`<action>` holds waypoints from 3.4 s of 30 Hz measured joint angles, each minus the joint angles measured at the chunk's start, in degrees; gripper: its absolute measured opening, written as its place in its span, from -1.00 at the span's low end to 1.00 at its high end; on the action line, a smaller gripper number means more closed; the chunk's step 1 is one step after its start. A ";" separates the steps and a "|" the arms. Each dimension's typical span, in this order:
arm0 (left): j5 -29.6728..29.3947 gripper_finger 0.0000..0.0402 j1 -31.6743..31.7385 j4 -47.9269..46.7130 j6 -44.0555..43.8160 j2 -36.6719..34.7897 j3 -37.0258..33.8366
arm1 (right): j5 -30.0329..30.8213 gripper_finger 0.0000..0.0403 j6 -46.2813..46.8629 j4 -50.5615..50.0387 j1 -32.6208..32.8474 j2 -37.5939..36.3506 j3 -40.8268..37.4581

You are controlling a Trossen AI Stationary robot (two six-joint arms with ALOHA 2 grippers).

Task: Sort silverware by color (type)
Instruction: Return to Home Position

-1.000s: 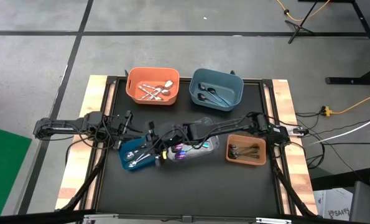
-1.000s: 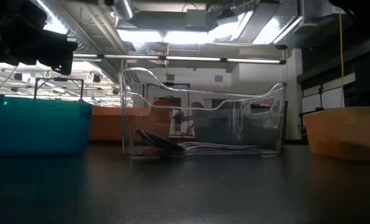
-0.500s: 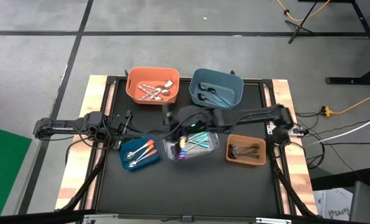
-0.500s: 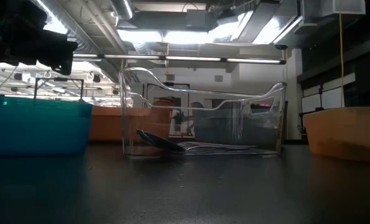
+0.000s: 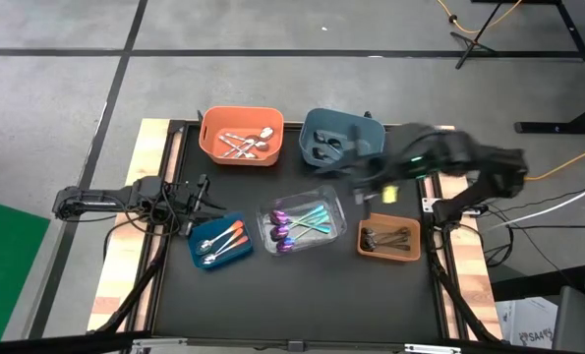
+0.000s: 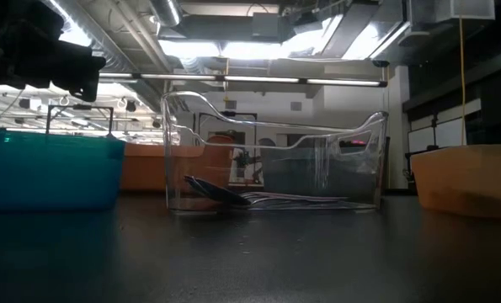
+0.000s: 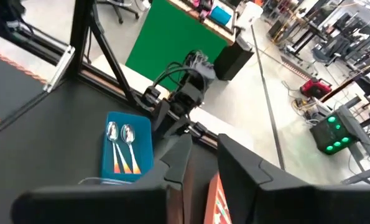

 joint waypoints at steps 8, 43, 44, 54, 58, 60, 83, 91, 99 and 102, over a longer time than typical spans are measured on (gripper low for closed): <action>-0.71 -0.49 0.00 -0.07 -0.02 0.00 0.00 | 0.15 -0.66 0.39 -9.59 -0.03 -13.22 0.00; -0.92 -0.49 0.00 -0.07 -0.02 0.00 0.00 | -5.89 -0.66 23.42 13.09 -0.01 -56.06 -57.19; -0.92 -0.49 0.00 -0.07 -0.02 0.00 0.00 | -5.89 -0.66 23.42 14.41 -0.01 -57.89 -59.25; -0.92 -0.49 0.00 -0.07 -0.01 0.00 0.00 | -5.86 -0.66 25.85 18.52 -0.01 -72.87 -73.09; -0.92 -0.49 0.00 -0.04 -0.02 0.00 0.00 | -5.00 -0.66 25.97 18.56 -0.01 -77.61 -77.30; -0.92 -0.49 0.00 -0.04 -0.02 0.00 0.00 | -3.54 -0.66 26.06 19.10 -0.01 -79.86 -79.34; -0.91 -0.49 -0.02 -0.04 -0.02 0.00 0.00 | 2.35 -0.66 26.39 28.27 -0.01 -88.70 -96.32; -0.92 -0.49 -0.01 -0.05 -0.01 0.00 0.00 | 2.30 -0.66 25.55 43.16 -0.01 -88.68 -106.43; -0.92 -0.49 -0.01 -0.07 0.00 0.00 0.00 | 7.08 -0.66 20.10 56.27 -0.01 -88.64 -113.33; -0.90 -0.49 -0.02 -0.07 -0.01 0.00 0.00 | 10.30 -0.66 19.43 55.84 -0.01 -88.66 -113.33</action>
